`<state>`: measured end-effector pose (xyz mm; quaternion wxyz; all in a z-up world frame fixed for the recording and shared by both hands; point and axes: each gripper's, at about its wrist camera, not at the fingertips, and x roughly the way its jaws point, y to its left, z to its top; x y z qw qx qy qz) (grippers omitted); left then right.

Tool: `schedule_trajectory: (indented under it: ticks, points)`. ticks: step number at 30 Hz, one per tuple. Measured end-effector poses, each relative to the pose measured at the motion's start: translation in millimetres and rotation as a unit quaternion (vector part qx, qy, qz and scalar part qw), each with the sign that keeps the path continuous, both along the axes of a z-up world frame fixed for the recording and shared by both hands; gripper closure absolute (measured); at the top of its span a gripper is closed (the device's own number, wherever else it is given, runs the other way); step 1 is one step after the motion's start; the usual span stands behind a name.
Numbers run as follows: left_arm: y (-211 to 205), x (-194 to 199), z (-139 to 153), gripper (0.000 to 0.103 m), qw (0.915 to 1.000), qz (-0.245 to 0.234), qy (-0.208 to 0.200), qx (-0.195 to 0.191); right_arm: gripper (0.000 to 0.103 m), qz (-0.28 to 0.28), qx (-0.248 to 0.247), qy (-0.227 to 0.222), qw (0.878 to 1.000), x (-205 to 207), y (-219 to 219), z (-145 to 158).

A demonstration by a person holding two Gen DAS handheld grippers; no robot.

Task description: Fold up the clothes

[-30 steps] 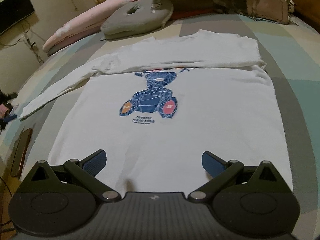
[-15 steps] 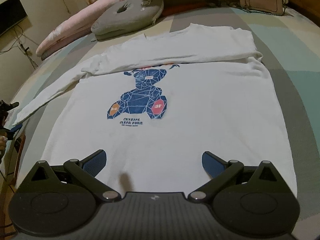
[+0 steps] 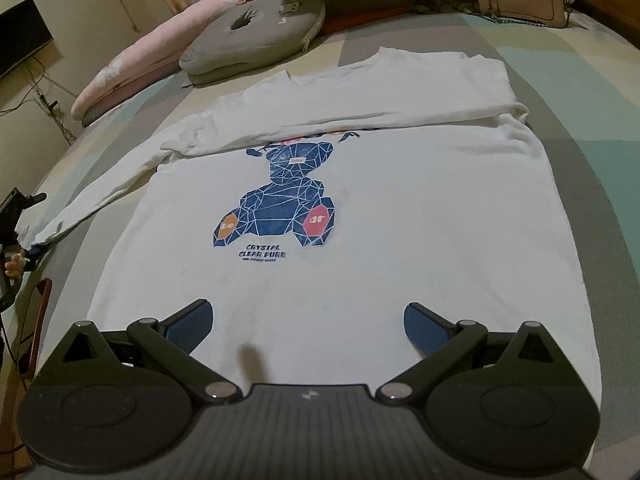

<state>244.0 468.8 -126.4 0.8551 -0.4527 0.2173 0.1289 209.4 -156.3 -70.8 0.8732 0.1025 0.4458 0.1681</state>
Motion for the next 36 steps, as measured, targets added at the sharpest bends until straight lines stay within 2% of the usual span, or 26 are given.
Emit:
schedule_trajectory:
  ticks: [3, 4, 6, 9, 14, 19, 24, 30, 36]
  points:
    - [-7, 2, 0, 0.001, 0.9994, 0.031, -0.001, -0.014, 0.0, 0.002, 0.001, 0.0, 1.0, 1, 1, 1]
    - [-12, 4, 1, 0.001, 0.9996, 0.025, 0.002, -0.011, 0.0, 0.004, 0.003, 0.0, 1.0, 1, 1, 2]
    - [-22, 11, 3, 0.001, 0.9998, 0.009, 0.011, 0.013, 0.0, 0.005, 0.005, -0.002, 1.0, 2, 0, 3]
    - [-20, 23, 5, 0.001, 0.9989, 0.021, 0.018, 0.038, 0.0, 0.002, 0.009, -0.003, 1.0, 6, -1, 5]
    - [-14, 23, 7, 0.001, 0.9982, 0.057, -0.009, 0.014, 0.0, 0.004, 0.021, -0.017, 1.0, 5, -4, 12]
    - [-24, 14, 23, 0.001, 0.9969, 0.047, -0.057, 0.025, 0.0, 0.014, 0.016, -0.02, 1.0, 4, -5, 11]
    - [-35, 16, 41, 0.001, 0.9966, 0.032, -0.071, 0.026, 0.0, 0.027, 0.026, -0.014, 0.999, 1, -1, 10]
    - [-54, 21, 67, 0.001, 0.9958, 0.015, -0.085, 0.031, 0.0, 0.061, -0.007, -0.019, 0.998, -11, 10, 20]
    - [-72, 28, 90, 0.001, 0.9957, -0.003, -0.088, 0.028, 0.0, 0.081, -0.02, -0.033, 0.996, -26, 12, 31]
